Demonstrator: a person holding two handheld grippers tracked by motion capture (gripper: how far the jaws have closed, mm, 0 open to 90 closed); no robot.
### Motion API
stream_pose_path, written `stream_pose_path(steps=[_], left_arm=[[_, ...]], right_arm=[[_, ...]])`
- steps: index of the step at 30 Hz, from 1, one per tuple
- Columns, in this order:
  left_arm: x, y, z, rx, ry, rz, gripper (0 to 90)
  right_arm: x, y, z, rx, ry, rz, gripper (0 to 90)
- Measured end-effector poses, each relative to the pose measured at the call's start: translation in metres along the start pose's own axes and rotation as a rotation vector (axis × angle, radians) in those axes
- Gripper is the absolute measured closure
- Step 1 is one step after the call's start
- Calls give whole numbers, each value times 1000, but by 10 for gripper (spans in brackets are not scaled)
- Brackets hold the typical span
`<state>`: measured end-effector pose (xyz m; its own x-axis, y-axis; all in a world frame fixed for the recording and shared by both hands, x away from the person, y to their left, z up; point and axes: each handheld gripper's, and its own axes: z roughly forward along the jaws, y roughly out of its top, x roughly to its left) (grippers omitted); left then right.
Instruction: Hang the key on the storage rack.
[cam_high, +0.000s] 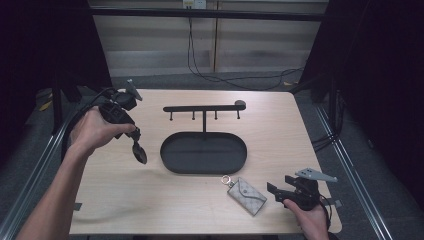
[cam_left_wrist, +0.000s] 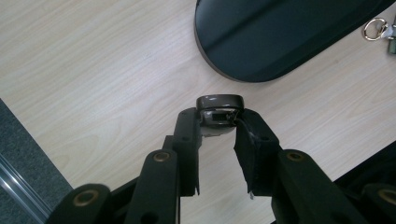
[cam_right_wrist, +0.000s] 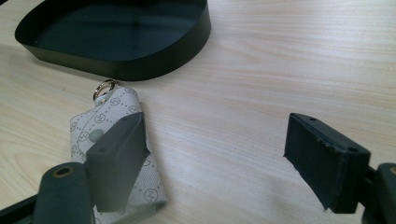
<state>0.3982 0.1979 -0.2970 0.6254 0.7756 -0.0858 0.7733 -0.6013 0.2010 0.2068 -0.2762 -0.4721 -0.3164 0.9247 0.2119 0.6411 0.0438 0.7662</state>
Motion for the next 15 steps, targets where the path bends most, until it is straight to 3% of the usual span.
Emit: stream_pose_path(steps=[15], left_arm=[[-20,23,-4,5,-5,30,706]], right_arm=[[0,0,0,-1,-3,4,207]])
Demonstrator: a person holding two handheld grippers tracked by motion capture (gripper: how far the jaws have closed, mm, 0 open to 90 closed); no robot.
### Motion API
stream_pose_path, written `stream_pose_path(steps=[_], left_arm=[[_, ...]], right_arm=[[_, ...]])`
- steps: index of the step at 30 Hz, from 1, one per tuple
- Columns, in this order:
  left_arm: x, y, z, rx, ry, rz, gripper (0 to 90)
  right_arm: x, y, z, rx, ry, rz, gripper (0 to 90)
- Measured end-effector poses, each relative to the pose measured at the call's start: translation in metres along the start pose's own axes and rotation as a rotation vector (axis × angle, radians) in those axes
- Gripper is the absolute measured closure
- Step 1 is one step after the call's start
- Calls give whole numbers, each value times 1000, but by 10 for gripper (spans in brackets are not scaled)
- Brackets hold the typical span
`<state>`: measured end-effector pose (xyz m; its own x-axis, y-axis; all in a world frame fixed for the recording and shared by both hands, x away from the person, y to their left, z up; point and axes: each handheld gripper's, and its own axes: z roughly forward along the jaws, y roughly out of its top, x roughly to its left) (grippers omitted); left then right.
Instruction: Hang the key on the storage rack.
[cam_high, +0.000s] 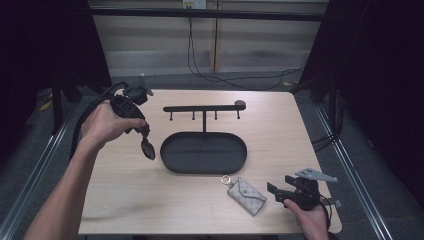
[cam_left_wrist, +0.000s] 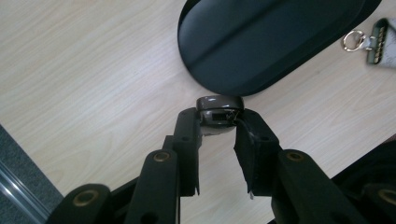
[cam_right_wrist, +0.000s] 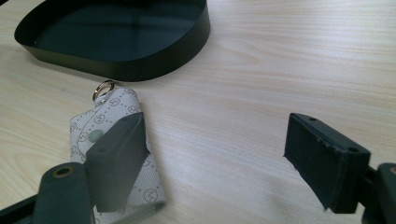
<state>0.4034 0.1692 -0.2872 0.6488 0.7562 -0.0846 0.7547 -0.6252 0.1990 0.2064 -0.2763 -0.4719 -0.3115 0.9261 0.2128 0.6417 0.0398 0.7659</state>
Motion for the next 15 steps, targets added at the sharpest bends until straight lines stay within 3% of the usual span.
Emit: stream_pose_path(steps=[4,15], left_arm=[[-5,7,-1,-19,-18,13,706],[-16,28,3,1,-20,36,706]], right_arm=[[0,0,0,3,0,2,207],[0,0,0,1,5,1,206]])
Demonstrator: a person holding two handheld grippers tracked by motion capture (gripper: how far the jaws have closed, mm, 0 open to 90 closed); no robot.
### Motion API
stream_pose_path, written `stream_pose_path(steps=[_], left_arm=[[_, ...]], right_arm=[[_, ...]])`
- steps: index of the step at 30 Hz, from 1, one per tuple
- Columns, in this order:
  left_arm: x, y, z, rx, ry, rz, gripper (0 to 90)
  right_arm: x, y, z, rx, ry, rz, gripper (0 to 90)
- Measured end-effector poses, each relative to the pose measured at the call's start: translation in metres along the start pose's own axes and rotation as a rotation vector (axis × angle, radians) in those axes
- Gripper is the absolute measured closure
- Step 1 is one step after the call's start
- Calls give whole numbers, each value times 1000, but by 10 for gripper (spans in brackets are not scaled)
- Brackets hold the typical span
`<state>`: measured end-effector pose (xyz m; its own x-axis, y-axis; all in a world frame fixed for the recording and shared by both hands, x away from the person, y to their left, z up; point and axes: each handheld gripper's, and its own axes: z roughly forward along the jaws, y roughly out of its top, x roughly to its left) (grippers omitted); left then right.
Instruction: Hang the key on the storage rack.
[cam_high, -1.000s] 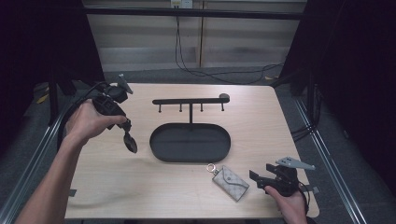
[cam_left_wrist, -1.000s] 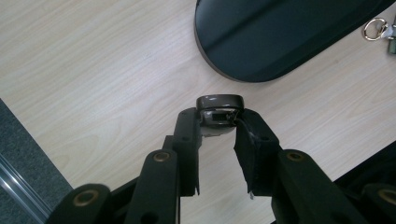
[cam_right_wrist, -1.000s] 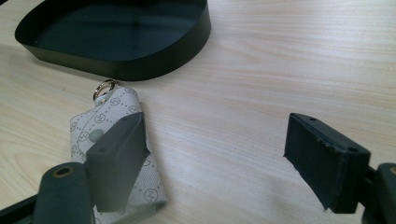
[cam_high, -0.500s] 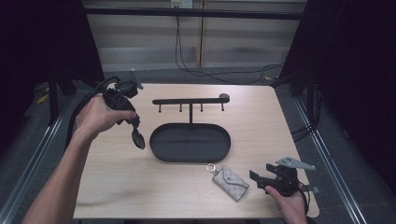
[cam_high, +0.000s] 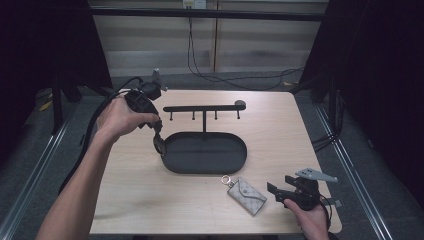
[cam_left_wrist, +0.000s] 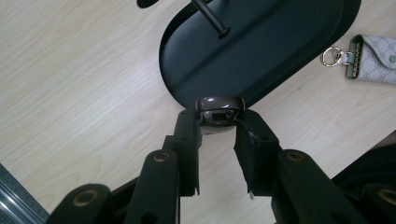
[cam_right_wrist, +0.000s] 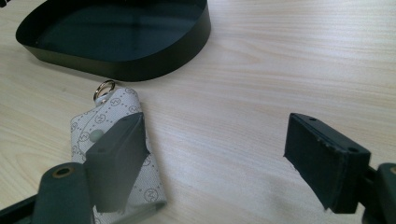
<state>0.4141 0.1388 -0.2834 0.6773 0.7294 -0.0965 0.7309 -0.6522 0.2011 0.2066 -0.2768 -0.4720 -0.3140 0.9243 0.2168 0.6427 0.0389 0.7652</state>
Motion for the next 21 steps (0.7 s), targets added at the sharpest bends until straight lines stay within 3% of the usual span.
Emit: stream_pose_path(steps=[14,21], left_arm=[[-9,25,11,31,2,10,706],[-10,35,21,55,30,0,706]], right_arm=[[0,0,0,-3,2,-4,206],[0,0,0,-2,4,-6,206]])
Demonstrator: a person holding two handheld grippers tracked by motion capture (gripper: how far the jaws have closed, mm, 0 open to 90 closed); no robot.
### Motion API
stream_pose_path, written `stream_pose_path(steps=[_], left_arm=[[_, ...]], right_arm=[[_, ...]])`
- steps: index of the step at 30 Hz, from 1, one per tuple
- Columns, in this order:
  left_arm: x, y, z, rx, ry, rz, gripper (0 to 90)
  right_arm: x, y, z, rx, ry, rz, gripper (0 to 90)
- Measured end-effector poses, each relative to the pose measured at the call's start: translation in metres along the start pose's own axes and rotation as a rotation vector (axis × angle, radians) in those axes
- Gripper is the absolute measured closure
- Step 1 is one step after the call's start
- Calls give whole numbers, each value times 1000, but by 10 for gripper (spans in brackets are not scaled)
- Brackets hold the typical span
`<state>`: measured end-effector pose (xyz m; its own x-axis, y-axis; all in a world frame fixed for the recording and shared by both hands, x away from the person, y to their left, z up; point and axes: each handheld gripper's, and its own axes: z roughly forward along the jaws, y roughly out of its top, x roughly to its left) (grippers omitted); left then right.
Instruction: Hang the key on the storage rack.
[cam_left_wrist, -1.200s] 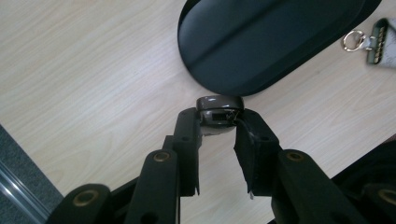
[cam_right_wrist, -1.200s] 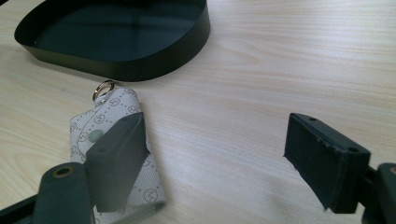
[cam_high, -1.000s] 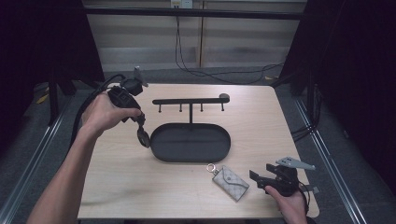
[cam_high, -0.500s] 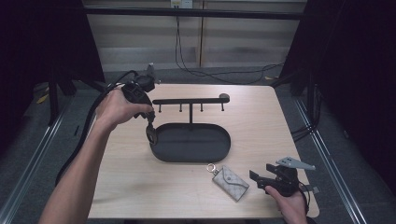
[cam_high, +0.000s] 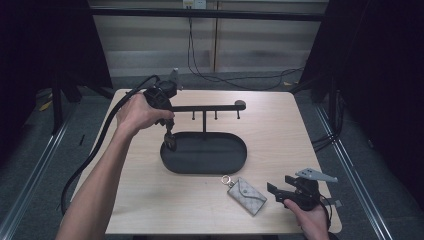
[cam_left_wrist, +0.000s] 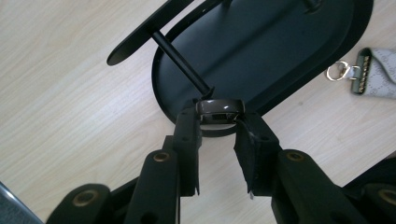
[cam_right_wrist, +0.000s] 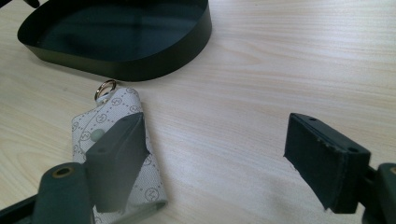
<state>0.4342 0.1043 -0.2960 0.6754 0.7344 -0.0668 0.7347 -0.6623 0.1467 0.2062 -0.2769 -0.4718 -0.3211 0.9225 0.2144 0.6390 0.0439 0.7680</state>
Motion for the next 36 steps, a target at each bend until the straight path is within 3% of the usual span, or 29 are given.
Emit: stream_pose_path(steps=[2,5,10,18,29,36], left_arm=[[1,2,2,3,-4,-27,705],[3,4,3,8,-5,-10,706],[5,8,6,9,1,-40,705],[7,13,10,11,-1,-55,704],[7,15,13,-12,30,-91,693],[6,13,11,-22,37,-96,511]], right_arm=[[0,0,0,0,1,-1,206],[0,0,0,0,0,-5,206],[0,0,0,-2,0,-3,206],[0,0,0,0,-1,-5,207],[0,0,0,2,1,-9,207],[1,0,0,3,3,-11,206]])
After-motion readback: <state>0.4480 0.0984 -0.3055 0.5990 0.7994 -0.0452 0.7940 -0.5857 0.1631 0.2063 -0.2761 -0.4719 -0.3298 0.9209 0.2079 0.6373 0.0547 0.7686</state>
